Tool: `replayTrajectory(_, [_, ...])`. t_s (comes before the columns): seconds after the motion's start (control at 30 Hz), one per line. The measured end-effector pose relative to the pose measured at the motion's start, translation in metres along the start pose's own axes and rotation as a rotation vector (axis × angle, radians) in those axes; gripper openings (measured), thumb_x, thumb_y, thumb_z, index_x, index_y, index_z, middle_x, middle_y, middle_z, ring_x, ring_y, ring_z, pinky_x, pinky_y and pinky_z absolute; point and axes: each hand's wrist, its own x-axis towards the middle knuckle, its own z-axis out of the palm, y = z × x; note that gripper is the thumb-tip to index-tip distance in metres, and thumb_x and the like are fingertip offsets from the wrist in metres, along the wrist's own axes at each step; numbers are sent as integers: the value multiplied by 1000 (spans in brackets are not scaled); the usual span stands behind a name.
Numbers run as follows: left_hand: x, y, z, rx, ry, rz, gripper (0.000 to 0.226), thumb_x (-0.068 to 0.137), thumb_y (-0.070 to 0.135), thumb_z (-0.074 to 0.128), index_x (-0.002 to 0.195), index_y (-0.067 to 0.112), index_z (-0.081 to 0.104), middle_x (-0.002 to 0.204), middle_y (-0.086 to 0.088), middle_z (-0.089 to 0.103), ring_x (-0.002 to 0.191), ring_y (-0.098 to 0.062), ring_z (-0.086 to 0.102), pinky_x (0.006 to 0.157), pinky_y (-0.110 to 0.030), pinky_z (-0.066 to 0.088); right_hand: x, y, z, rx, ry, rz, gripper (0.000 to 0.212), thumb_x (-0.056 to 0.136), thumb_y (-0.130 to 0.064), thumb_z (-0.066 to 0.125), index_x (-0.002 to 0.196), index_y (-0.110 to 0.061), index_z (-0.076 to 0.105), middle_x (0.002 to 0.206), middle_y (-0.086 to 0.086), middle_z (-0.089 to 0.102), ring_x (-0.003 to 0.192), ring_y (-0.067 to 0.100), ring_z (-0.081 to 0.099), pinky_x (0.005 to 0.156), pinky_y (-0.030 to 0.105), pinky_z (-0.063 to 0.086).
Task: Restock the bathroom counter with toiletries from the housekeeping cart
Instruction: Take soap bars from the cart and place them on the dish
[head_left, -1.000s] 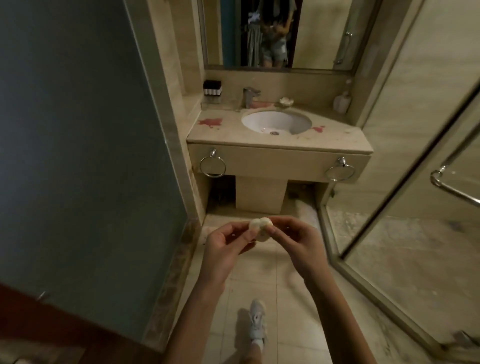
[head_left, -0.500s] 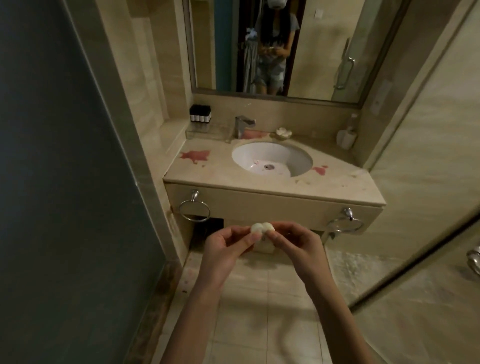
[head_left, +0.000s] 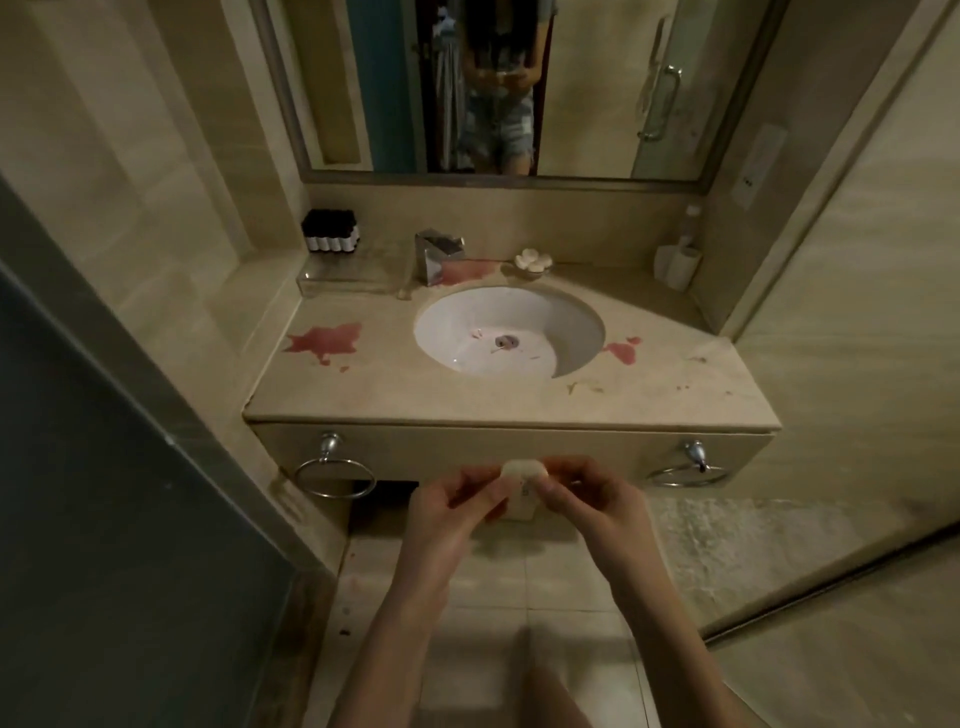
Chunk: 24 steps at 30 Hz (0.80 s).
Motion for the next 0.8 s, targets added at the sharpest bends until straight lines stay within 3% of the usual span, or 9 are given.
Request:
replayTrajectory(0.1, [51, 7, 16, 24, 22, -5, 12, 73, 17, 75, 84, 16, 74, 75, 0, 74, 71, -9, 69, 62, -16, 52, 54, 7, -9, 13, 9, 15, 17, 77, -21, 73, 93, -18, 74, 86, 0, 75, 82, 13, 70, 72, 22, 54])
replayTrajectory(0.2, [113, 20, 34, 60, 35, 16, 8, 81, 10, 71, 89, 14, 72, 71, 6, 73, 67, -4, 68, 58, -11, 49, 122, 8, -18, 23, -30, -40, 14, 80, -12, 71, 94, -13, 72, 86, -2, 74, 80, 9, 69, 69, 18, 52])
replayTrajectory(0.3, [182, 40, 58, 50, 68, 13, 7, 80, 10, 73, 86, 14, 71, 75, 8, 74, 73, -5, 70, 61, -12, 52, 196, -1, -32, 10, -40, -47, 14, 84, -10, 69, 98, -11, 72, 89, 0, 75, 83, 11, 71, 69, 18, 52])
replayTrajectory(0.47, [294, 83, 100, 49, 49, 35, 11, 78, 4, 74, 88, 1, 72, 80, -4, 75, 75, -12, 71, 65, -18, 55, 314, -22, -66, 23, -21, -36, 14, 84, -9, 69, 98, -12, 73, 88, 0, 76, 83, 9, 70, 72, 17, 52])
replayTrajectory(0.67, [393, 106, 140, 58, 38, 39, 13, 78, 8, 75, 90, 4, 74, 85, -7, 76, 81, -15, 71, 70, -20, 56, 420, -29, -92, 42, -17, -3, 13, 85, -7, 69, 96, -14, 73, 89, -1, 75, 82, 8, 69, 68, 17, 50])
replayTrajectory(0.8, [443, 114, 142, 60, 44, 14, 18, 77, 11, 75, 95, 6, 75, 90, -10, 75, 83, -18, 70, 80, -30, 57, 471, -25, -91, 55, -19, 49, 14, 85, -7, 69, 96, -15, 73, 89, 0, 75, 82, 9, 69, 69, 18, 51])
